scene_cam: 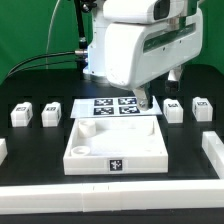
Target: Assemble one leg
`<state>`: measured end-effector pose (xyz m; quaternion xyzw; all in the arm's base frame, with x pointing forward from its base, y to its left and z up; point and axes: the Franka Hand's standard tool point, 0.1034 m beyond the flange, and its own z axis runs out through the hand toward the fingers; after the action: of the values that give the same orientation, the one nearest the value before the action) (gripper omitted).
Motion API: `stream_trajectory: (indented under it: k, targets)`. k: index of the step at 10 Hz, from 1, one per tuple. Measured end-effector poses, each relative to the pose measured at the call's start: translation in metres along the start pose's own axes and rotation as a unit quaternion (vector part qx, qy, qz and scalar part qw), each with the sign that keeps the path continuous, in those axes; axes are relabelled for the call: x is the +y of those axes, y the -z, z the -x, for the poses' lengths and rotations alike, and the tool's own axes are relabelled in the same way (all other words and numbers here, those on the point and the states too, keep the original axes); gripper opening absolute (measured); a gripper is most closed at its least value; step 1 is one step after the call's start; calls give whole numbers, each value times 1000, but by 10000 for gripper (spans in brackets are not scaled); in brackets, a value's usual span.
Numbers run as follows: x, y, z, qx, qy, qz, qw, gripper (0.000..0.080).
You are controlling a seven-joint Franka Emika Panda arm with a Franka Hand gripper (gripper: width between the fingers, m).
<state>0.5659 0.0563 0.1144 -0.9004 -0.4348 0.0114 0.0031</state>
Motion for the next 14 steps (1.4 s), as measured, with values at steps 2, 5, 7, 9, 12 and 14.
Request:
stream_trajectory:
  k: [2,5,7,9,12,14]
  targets:
    - [0,0,0,0,0,0,1000,650]
    - [0,0,0,0,0,0,1000,650]
    - [0,0,0,0,0,0,1000,650]
    - [0,-1,0,0,0,0,1000,650]
    - [-6,-11,32,0,61,1,998,650]
    - [-11,-21,54,1,160,1,987,650]
